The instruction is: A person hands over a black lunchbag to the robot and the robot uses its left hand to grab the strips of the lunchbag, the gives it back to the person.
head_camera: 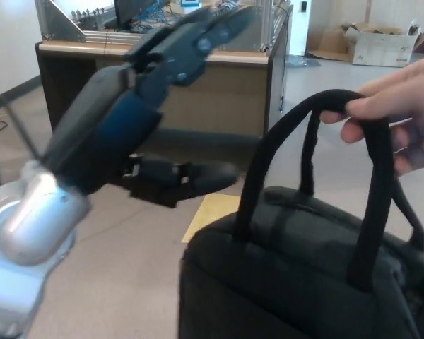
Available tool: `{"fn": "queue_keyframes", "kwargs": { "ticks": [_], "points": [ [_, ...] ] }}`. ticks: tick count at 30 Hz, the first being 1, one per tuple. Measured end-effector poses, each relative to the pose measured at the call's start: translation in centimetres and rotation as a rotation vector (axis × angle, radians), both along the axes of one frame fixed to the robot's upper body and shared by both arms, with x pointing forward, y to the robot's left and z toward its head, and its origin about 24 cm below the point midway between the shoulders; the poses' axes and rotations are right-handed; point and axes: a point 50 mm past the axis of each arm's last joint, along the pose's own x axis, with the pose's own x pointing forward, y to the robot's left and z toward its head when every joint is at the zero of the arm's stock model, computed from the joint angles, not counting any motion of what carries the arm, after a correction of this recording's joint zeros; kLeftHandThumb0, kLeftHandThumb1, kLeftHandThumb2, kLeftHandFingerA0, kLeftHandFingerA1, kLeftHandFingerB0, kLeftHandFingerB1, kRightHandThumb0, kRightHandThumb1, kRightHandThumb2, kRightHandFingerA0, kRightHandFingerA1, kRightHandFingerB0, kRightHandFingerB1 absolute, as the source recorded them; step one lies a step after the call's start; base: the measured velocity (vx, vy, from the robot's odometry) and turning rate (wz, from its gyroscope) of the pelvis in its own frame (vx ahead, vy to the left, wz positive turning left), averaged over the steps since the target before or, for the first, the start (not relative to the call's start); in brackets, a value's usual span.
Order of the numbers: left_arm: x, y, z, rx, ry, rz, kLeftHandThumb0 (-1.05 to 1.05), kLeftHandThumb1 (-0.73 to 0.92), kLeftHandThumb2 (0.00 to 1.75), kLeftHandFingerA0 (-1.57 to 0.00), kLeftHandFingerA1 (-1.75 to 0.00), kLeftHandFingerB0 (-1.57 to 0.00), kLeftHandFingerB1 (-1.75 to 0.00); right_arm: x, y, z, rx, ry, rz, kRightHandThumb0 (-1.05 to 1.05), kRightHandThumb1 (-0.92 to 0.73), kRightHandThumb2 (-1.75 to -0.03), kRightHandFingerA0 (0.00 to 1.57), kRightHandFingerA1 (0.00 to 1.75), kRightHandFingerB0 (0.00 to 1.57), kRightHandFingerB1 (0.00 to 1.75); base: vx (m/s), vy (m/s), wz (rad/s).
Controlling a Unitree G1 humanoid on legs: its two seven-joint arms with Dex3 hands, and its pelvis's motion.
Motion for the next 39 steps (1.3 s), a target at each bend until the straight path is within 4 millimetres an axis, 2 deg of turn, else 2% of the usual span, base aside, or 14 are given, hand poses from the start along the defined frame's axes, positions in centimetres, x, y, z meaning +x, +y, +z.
{"fn": "queue_keyframes", "kwargs": {
  "ticks": [20, 21, 22, 23, 25, 26, 30, 31, 32, 33, 36, 37, 38, 39],
  "points": [
    [2.1, -8.2, -0.9, 0.137, 0.154, 0.07, -0.66, 0.42, 0.8, -0.03, -0.19, -0.05, -0.17, 0.0, 0.1, 0.1, 0.0, -0.007, 0.01, -0.7, -0.7, -0.61, 0.47, 0.41, 0.39, 0.36, 0.0, 0.0, 0.0],
    [2.3, -8.4, -0.9, 0.141, 0.16, 0.08, -0.61, 0.53, 0.57, -0.06, -0.26, -0.04, -0.22, 0.0, 0.1, 0.1, 0.0, -0.008, 0.011, -0.7, -0.7, -0.61, 0.48, 0.41, 0.39, 0.36, 0.0, 0.0, 0.0],
    [2.8, -8.8, -1.0, 0.154, 0.173, 0.109, -0.61, 0.53, 0.57, -0.06, -0.26, -0.04, -0.22, 0.0, 0.1, 0.1, -0.001, -0.009, 0.013, -0.7, -0.7, -0.61, 0.48, 0.41, 0.39, 0.36, 0.0, 0.0, 0.0],
    [3.1, -9.0, -1.0, 0.16, 0.176, 0.128, -0.65, 0.42, 0.75, -0.06, -0.34, -0.08, -0.2, 0.0, 0.1, 0.1, -0.001, -0.009, 0.014, -0.7, -0.7, -0.61, 0.48, 0.41, 0.39, 0.36, 0.0, 0.0, 0.0],
    [3.8, -9.4, -0.8, 0.169, 0.176, 0.164, -0.65, 0.42, 0.75, -0.06, -0.34, -0.08, -0.2, 0.0, 0.2, 0.1, -0.002, -0.01, 0.016, -0.7, -0.7, -0.61, 0.48, 0.41, 0.39, 0.36, 0.0, 0.0, 0.0],
    [4.1, -9.6, -0.7, 0.173, 0.172, 0.188, -0.6, 0.42, 0.69, -0.21, -0.42, -0.11, -0.35, 0.0, 0.2, 0.1, -0.002, -0.011, 0.017, -0.71, -0.71, -0.62, 0.48, 0.41, 0.39, 0.36, 0.0, 0.0, 0.0],
    [5.2, -10.1, -0.6, 0.159, 0.161, 0.251, -0.56, 0.43, 0.71, -0.28, -0.45, -0.16, -0.38, 0.0, 0.2, 0.1, -0.004, -0.012, 0.021, -0.7, -0.71, -0.62, 0.49, 0.41, 0.4, 0.37, 0.0, 0.0, 0.0],
    [5.4, -10.2, -0.7, 0.152, 0.158, 0.265, -0.41, 0.57, 0.57, -0.47, -0.43, -0.34, -0.35, 0.0, 0.2, 0.1, -0.004, -0.012, 0.023, -0.7, -0.71, -0.62, 0.49, 0.41, 0.41, 0.37, 0.0, 0.0, 0.0],
    [5.7, -10.2, -0.7, 0.145, 0.153, 0.282, -0.41, 0.57, 0.57, -0.47, -0.43, -0.34, -0.35, 0.0, 0.3, 0.1, -0.005, -0.011, 0.025, -0.7, -0.71, -0.62, 0.49, 0.41, 0.41, 0.37, 0.0, 0.0, 0.0],
    [6.0, -10.3, -0.6, 0.139, 0.151, 0.295, -0.4, 0.54, 0.56, -0.6, -0.67, -0.48, -0.49, 0.0, 0.3, 0.1, -0.006, -0.011, 0.026, -0.71, -0.71, -0.62, 0.49, 0.42, 0.42, 0.37, 0.0, 0.0, 0.0],
    [6.7, -10.4, -0.6, 0.122, 0.145, 0.328, -0.38, 0.55, 0.56, -0.66, -0.89, -0.55, -0.65, 0.0, 0.3, 0.1, -0.007, -0.01, 0.029, -0.72, -0.71, -0.62, 0.48, 0.42, 0.41, 0.38, 0.0, 0.0, 0.0],
    [6.8, -10.4, -0.6, 0.116, 0.143, 0.337, -0.32, 0.55, 0.59, -0.72, -1.52, -0.68, -1.42, 0.0, 0.4, 0.1, -0.007, -0.01, 0.03, -0.71, -0.71, -0.62, 0.48, 0.41, 0.42, 0.38, 0.0, 0.0, 0.0],
    [7.2, -10.4, -0.6, 0.106, 0.141, 0.353, -0.2, 0.6, 0.54, -0.75, -1.75, -0.64, -1.68, 0.0, 0.4, 0.1, -0.007, -0.009, 0.032, -0.74, -0.67, -0.63, 0.5, 0.43, 0.43, 0.38, 0.0, 0.0, 0.0],
    [7.4, -10.4, -0.6, 0.099, 0.139, 0.36, -0.2, 0.6, 0.54, -0.75, -1.75, -0.64, -1.68, 0.0, 0.4, 0.1, -0.008, -0.009, 0.033, -0.74, -0.67, -0.63, 0.5, 0.43, 0.43, 0.38, 0.0, 0.0, 0.0]
  ]
}}
